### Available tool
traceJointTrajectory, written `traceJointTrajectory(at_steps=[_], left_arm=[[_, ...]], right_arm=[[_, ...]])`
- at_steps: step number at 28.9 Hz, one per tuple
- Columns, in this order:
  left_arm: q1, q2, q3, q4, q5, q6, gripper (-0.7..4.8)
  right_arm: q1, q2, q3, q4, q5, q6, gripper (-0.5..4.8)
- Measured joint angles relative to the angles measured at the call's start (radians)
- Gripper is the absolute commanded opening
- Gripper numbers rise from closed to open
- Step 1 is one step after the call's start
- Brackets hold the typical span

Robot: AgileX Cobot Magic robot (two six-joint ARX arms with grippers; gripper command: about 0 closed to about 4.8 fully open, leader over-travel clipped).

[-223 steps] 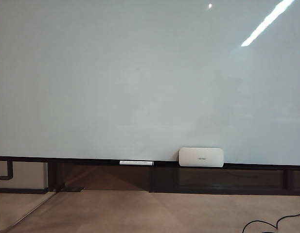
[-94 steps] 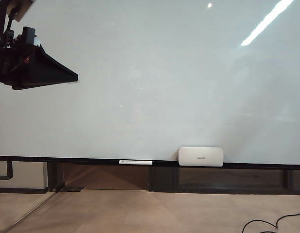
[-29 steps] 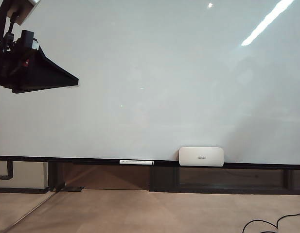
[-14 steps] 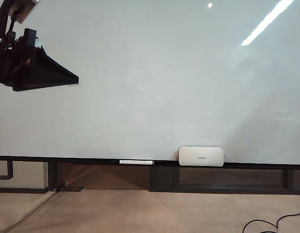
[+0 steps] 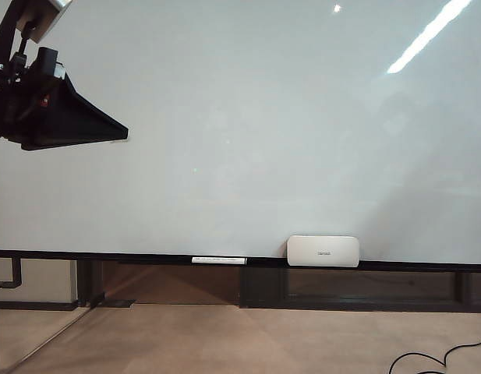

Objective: Reach to the right to find the marker pen, pick it up, and write the number 15 on the whiteboard.

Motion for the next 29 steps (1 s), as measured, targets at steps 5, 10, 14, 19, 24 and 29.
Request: traceJointTrajectory(at_steps=[5,10,14,19,24,29], left_arm=[[0.000,0.000,0.004,0.008,0.000,0.000,-0.05],[0.000,0.000,0.025,0.011,0.000,0.000,-0.05],[0.000,0.000,0.025,0.012,0.000,0.000,-0.05],[0.000,0.000,0.025,0.012,0.000,0.000,-0.05],[0.000,0.000,0.025,-0.006,0.000,0.000,-0.05],[0.000,0.000,0.025,-0.008,0.000,0.000,-0.05]], right_arm=[[0.000,0.002,0.000,-0.007,0.018,-0.007,2.28],[0.000,0.002,0.000,-0.008,0.022,-0.011,2.09],[0.000,0.002,0.000,-0.008,0.023,-0.012,1.99],[0.000,0.002,0.000,-0.008,0.022,-0.012,0.73],[0.000,0.002,0.000,-0.014,0.019,-0.014,-0.01],[0.000,0.002,0.000,-0.014,0.018,-0.014,-0.01]])
